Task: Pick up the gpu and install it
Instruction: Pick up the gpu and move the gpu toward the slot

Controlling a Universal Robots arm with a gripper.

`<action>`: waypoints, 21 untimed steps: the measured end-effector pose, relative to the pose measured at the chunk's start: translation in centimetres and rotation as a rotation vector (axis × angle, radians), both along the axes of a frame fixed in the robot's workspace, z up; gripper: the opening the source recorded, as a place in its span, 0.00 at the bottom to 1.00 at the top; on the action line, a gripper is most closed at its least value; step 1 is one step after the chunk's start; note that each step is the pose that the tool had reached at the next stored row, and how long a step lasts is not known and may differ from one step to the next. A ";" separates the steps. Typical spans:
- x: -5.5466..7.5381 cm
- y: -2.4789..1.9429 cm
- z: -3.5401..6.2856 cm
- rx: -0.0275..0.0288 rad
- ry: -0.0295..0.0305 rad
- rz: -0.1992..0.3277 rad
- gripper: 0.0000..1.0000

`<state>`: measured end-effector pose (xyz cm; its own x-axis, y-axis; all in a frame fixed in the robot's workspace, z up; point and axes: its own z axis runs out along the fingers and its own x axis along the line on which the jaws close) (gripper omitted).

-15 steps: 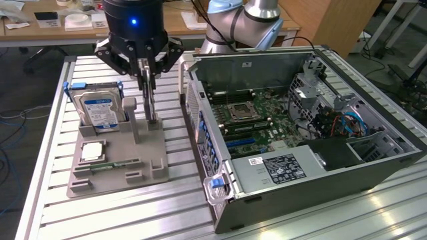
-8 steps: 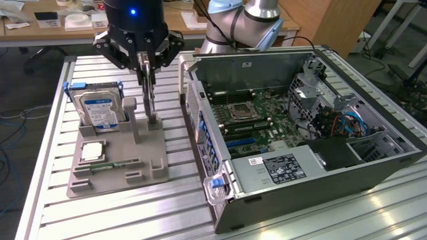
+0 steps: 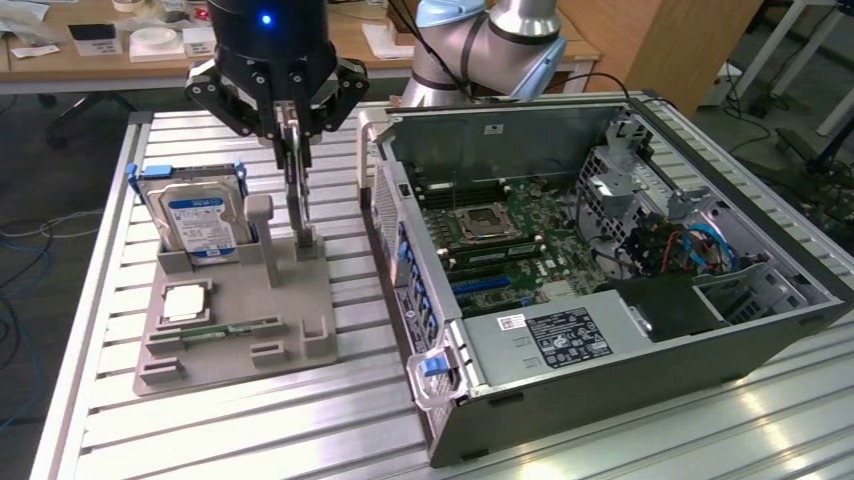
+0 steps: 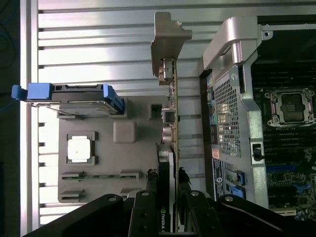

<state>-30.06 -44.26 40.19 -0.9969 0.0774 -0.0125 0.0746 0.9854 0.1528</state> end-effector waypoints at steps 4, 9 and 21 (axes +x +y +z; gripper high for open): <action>0.0 0.00 0.11 -0.0049 0.0009 0.000 0.26; 0.0 0.01 0.14 -0.0051 0.0011 0.000 0.26; 0.1 0.01 0.94 -0.0049 0.0009 0.000 0.26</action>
